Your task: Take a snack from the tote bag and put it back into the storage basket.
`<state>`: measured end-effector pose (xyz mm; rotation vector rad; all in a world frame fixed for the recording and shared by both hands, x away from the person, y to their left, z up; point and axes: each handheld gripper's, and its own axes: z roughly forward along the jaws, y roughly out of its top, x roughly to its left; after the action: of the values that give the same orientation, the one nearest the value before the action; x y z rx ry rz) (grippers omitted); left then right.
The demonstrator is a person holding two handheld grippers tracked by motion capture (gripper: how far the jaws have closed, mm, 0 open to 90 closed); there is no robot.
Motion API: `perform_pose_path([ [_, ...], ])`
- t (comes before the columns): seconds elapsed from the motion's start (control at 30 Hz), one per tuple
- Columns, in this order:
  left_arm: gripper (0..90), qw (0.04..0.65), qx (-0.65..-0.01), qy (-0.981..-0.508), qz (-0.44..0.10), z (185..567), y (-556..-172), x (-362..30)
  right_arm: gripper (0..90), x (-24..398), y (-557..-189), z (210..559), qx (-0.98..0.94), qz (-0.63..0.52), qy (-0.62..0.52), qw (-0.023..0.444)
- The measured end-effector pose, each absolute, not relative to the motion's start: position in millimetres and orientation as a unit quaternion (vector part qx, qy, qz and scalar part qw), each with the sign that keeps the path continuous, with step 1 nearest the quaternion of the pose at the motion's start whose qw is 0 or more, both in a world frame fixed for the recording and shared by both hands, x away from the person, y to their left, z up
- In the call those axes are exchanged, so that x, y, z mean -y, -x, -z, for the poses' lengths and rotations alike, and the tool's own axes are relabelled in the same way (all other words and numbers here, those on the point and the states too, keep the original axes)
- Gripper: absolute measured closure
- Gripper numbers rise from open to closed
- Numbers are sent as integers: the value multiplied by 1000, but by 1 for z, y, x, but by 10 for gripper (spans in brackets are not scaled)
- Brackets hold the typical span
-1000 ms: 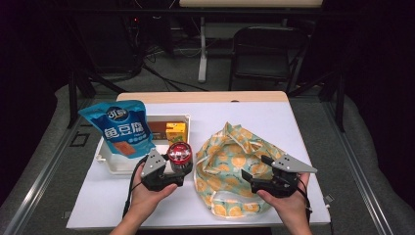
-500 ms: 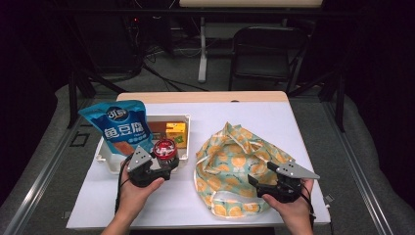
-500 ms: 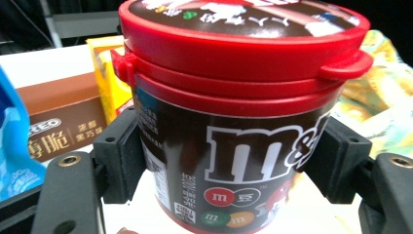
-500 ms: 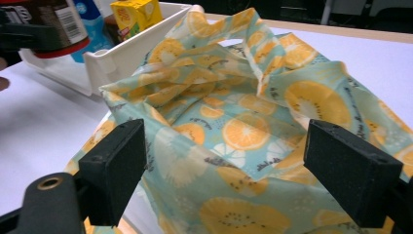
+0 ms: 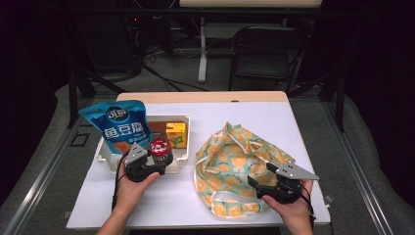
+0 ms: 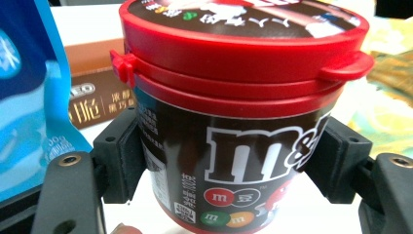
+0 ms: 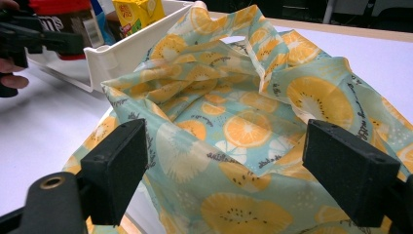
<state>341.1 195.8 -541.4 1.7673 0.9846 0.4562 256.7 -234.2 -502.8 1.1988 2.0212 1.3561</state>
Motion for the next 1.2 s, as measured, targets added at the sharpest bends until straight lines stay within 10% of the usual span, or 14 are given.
perform_pose_path([
  [1.2, 209, 449, -445, -754, -178, 548, -341, -193, 175, 236, -256, 504, -730, -484, -434, 208],
])
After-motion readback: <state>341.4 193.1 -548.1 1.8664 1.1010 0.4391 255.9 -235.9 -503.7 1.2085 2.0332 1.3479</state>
